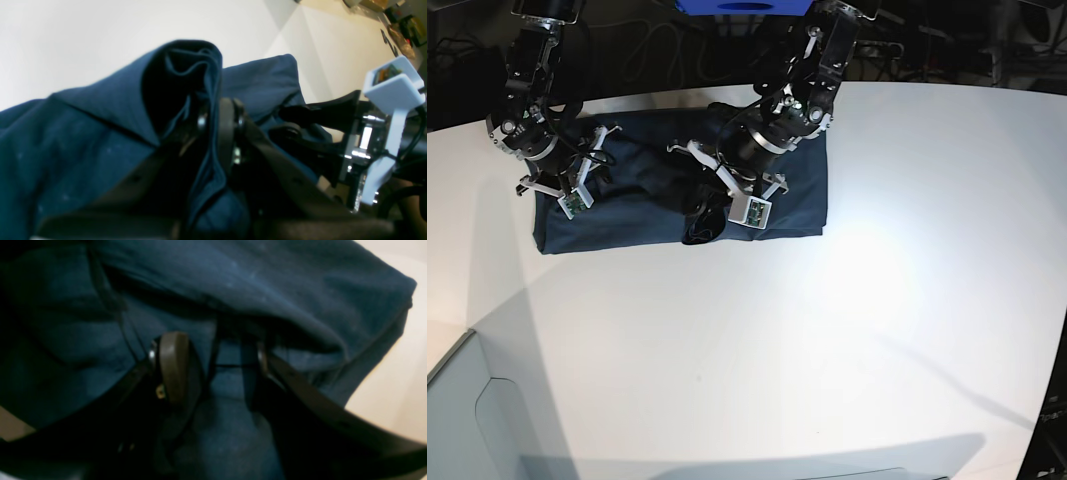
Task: Fold the T-shirt properly
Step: 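Fold the left-held end over onto the strip middle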
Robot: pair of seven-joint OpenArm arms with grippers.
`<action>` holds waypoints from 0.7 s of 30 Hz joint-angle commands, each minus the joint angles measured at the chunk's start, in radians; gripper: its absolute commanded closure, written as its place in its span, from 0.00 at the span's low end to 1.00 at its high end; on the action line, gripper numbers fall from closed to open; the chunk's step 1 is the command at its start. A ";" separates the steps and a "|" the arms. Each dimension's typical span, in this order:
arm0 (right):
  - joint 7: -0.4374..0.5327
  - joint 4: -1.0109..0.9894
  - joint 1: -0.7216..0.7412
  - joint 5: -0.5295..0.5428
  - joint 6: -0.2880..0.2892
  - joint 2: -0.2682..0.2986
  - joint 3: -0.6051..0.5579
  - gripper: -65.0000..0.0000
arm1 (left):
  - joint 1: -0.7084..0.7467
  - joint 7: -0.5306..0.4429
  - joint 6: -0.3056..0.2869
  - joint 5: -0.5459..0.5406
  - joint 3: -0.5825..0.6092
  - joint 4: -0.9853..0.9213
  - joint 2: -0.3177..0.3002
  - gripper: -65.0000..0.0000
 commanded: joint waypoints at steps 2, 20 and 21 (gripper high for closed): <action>0.019 0.023 0.010 0.013 0.011 0.008 0.002 0.63 | -0.005 -0.025 -0.011 -0.013 0.003 0.016 0.009 1.00; 0.017 0.024 0.005 0.013 0.011 0.008 0.002 0.63 | 0.003 -0.027 -0.012 -0.024 0.023 0.050 0.009 0.53; 0.017 0.024 0.005 0.013 0.011 0.008 0.002 0.63 | 0.015 -0.027 -0.012 -0.022 0.020 0.065 0.009 0.53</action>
